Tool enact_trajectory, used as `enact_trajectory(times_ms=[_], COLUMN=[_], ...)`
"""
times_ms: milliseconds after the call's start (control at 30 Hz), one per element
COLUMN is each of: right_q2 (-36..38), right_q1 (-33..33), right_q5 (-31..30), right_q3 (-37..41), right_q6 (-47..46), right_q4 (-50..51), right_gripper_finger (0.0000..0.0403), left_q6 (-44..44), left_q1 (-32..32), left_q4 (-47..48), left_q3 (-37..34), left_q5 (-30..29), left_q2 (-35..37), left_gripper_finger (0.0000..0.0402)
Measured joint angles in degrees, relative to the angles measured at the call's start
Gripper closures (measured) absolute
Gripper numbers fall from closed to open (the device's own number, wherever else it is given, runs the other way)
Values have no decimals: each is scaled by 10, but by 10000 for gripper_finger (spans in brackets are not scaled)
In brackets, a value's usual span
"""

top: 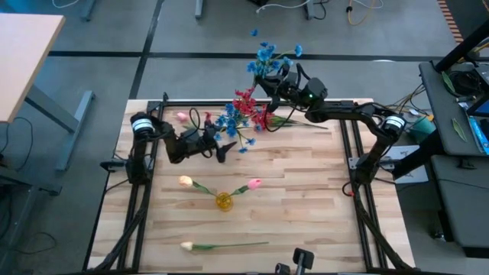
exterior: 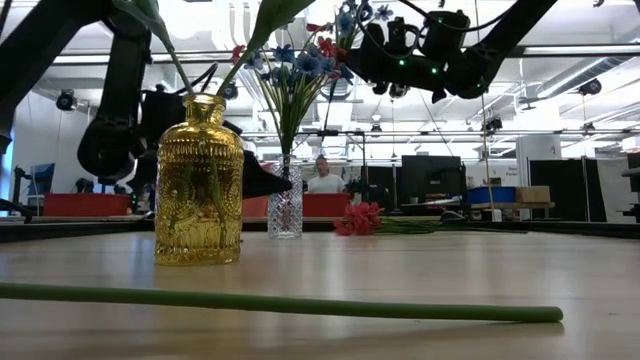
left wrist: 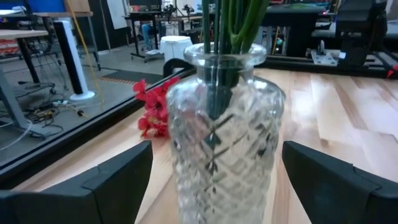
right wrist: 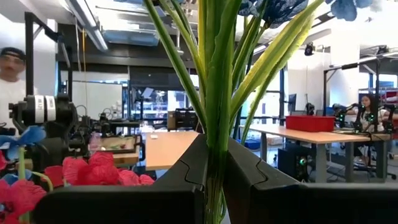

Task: Sort flowers into vase by color
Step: Put the blue flowers into the transparent vase

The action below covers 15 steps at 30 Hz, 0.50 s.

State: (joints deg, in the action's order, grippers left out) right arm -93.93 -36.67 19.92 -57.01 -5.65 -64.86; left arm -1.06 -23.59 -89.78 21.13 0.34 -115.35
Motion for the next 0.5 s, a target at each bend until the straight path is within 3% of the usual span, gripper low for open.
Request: enact_trajectory(times_ms=[500], right_q2=[0], right_q1=[0], right_q5=[35], right_q3=[0], right_q6=[-3], right_q4=[8], right_gripper_finger=[381], left_q6=[3], left_q1=[1], left_q4=[-2], left_q3=[34], left_q5=[3], left_q2=[-34], left_gripper_finger=[60])
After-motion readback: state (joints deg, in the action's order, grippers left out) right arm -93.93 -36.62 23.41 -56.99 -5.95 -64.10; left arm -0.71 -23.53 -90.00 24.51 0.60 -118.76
